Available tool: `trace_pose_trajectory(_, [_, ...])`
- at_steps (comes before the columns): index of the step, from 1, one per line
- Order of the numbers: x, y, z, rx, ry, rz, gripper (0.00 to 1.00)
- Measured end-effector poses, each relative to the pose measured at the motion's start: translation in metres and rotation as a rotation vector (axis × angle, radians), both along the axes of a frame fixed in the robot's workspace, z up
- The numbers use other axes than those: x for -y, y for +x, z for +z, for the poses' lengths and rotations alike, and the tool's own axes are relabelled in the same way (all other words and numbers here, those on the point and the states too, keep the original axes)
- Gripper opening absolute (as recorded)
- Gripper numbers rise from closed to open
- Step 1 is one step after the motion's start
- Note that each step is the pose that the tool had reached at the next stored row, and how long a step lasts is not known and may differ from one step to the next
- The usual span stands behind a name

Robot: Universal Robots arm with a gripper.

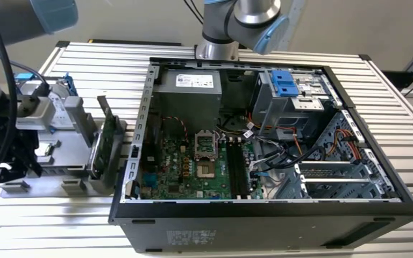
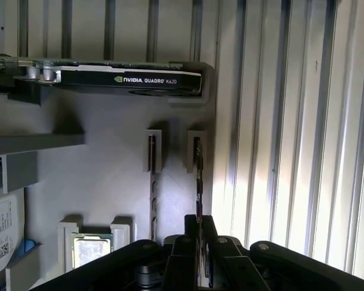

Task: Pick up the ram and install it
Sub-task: 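Pick up the ram and move it above insertion slot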

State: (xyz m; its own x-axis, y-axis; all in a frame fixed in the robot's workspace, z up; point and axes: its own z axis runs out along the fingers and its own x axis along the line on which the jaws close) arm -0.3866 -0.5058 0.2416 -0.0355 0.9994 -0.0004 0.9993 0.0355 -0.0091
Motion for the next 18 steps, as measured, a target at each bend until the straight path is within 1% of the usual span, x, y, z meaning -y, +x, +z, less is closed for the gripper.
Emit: trace_pose_trajectory(18, [0.0000, 0.0000, 0.0105, 0.0001, 0.0001, 0.000, 0.00])
